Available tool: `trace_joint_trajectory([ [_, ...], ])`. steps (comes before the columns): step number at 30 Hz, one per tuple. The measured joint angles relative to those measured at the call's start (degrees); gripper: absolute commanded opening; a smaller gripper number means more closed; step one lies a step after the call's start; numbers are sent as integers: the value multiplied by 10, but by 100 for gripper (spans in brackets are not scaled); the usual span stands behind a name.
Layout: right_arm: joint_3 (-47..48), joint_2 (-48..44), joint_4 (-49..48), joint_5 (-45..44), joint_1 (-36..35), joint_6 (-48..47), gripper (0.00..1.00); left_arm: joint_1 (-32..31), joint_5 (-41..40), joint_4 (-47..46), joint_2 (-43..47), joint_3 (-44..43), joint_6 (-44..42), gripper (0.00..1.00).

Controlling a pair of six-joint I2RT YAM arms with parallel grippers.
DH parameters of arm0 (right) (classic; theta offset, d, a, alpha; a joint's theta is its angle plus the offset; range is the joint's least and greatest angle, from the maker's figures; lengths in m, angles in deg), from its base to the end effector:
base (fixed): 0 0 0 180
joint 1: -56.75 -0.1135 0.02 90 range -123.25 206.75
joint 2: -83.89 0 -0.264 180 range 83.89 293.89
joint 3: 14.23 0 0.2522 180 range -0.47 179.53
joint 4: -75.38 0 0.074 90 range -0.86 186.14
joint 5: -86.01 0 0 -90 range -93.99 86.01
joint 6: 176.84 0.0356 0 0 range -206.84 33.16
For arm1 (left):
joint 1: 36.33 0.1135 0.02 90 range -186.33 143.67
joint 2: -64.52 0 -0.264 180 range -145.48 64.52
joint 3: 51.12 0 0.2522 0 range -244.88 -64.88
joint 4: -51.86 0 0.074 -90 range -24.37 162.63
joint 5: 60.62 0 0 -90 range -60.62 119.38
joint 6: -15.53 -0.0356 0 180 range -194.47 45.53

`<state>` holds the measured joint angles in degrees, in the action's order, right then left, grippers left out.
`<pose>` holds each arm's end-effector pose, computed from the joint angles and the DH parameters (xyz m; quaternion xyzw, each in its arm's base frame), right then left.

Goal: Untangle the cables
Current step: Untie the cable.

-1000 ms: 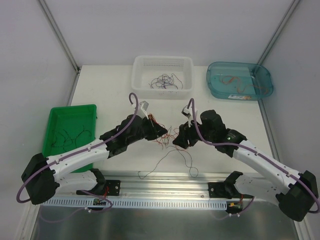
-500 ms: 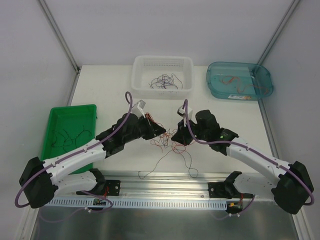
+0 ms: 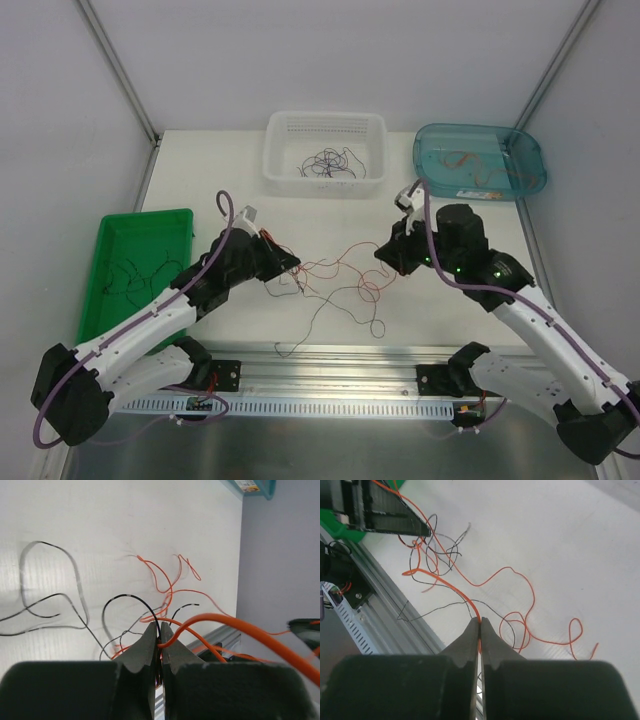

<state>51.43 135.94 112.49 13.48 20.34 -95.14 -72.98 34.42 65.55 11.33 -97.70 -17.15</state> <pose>0.1560 0.1284 0.3380 -0.3914 0.7328 0.2548 0.4949 0.1706 -0.1309 0.2579 -0.1224 0.8111 -0.4420 0.3631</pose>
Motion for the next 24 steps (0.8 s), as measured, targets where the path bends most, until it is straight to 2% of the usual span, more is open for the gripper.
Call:
trace_joint_trajectory([
  [4,93,-10,61,-30,15,-4,1,2,-28,28,0,3,-16,0],
  [9,255,1,129,-75,47,-13,1,27,-72,59,-13,26,-37,0],
  [15,443,36,171,-140,82,-30,1,65,-107,103,-29,42,-58,0],
  [20,515,54,171,-199,91,-49,1,79,-113,117,-30,45,-73,3],
  [24,499,77,144,-248,130,-64,1,79,-92,121,-33,42,-98,3],
])
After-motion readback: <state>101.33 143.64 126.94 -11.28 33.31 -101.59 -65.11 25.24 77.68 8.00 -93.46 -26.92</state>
